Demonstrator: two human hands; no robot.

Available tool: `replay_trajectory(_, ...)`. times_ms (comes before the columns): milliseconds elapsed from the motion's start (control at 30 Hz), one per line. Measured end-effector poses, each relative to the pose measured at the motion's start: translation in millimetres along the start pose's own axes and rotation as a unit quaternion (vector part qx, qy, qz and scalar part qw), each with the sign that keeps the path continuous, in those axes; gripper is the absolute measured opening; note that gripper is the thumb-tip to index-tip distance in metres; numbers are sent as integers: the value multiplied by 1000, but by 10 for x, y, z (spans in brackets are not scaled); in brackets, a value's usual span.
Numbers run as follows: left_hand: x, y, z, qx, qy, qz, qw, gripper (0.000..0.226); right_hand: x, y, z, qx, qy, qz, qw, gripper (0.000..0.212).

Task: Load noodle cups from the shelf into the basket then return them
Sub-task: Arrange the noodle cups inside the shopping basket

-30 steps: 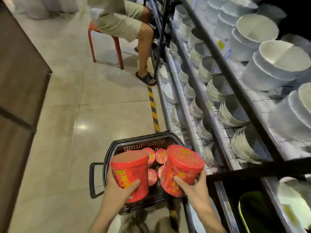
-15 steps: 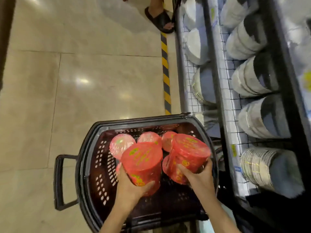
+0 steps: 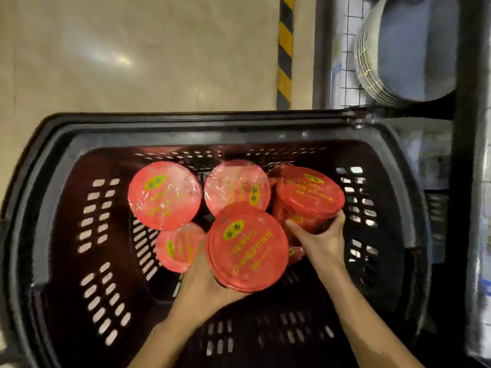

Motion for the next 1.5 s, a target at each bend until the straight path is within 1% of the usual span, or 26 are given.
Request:
replay_trajectory(67, -17, -25, 10, -21, -4, 11, 1000, 93, 61, 78, 57, -8, 2, -5, 1000, 107)
replay_trajectory(200, 19, -194, 92, -9, -29, 20, 999, 100, 127, 152, 147, -11, 8, -14, 1000, 109)
replay_trajectory(333, 107, -283, 148, -21, -42, 27, 999, 93, 164, 177, 187, 9, 12, -21, 1000, 111)
replay_trajectory(433, 198, -365, 194, 25, -41, 48, 998, 97, 152, 212, 184, 10, 10, -28, 1000, 112)
replay_trajectory(500, 233, -421, 192, 50, -36, 49, 997, 100, 133, 262, 189, 15, -3, -18, 1000, 111)
replay_trajectory(667, 202, -444, 214, 78, -49, 60, 994, 95, 47, 502, 98, 6, -18, 0, 1000, 103)
replay_trajectory(767, 172, -443, 219, 83, -69, 48, 993, 103, -51, 560, 69, 29, -63, 23, 997, 101)
replay_trajectory(833, 111, -416, 204, 75, -91, 29, 993, 107, -140, 564, 31, 55, -89, 57, 993, 96)
replay_trajectory(900, 61, -359, 171, 43, -106, 12, 993, 99, -249, 586, 3, 98, -120, 106, 982, 92)
replay_trajectory(967, 51, -327, 134, 16, -108, -18, 994, 79, -330, 582, -36, 170, -139, 150, 964, 82)
replay_trajectory(1033, 66, -322, 100, 17, -101, -40, 994, 62, -345, 564, -87, 233, -121, 167, 950, 57)
replay_trajectory(1067, 80, -334, 89, 17, -96, -48, 994, 58, -334, 559, -116, 244, -103, 167, 950, 46)
replay_trajectory(1100, 91, -348, 78, 16, -91, -56, 994, 57, -322, 547, -133, 244, -88, 162, 952, 41)
replay_trajectory(1200, 92, -358, 64, 2, -82, -68, 994, 55, -284, 534, -150, 232, -63, 148, 959, 39)
replay_trajectory(1333, 52, -258, 94, -3, -70, -46, 996, 51, -232, 463, -208, 227, -46, 126, 965, 44)
replay_trajectory(1500, 68, -187, 176, -9, -71, -63, 995, 51, -7, 232, -242, 227, -33, 109, 967, 44)
Point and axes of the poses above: each hand's wrist, its own x-axis towards the middle knuckle, its own z-axis out of the palm, y = z × x, the point moved 7 cm from there along x, towards the middle knuckle, and after that the axes turned 8 degrees about x, right-handed, at the moved point
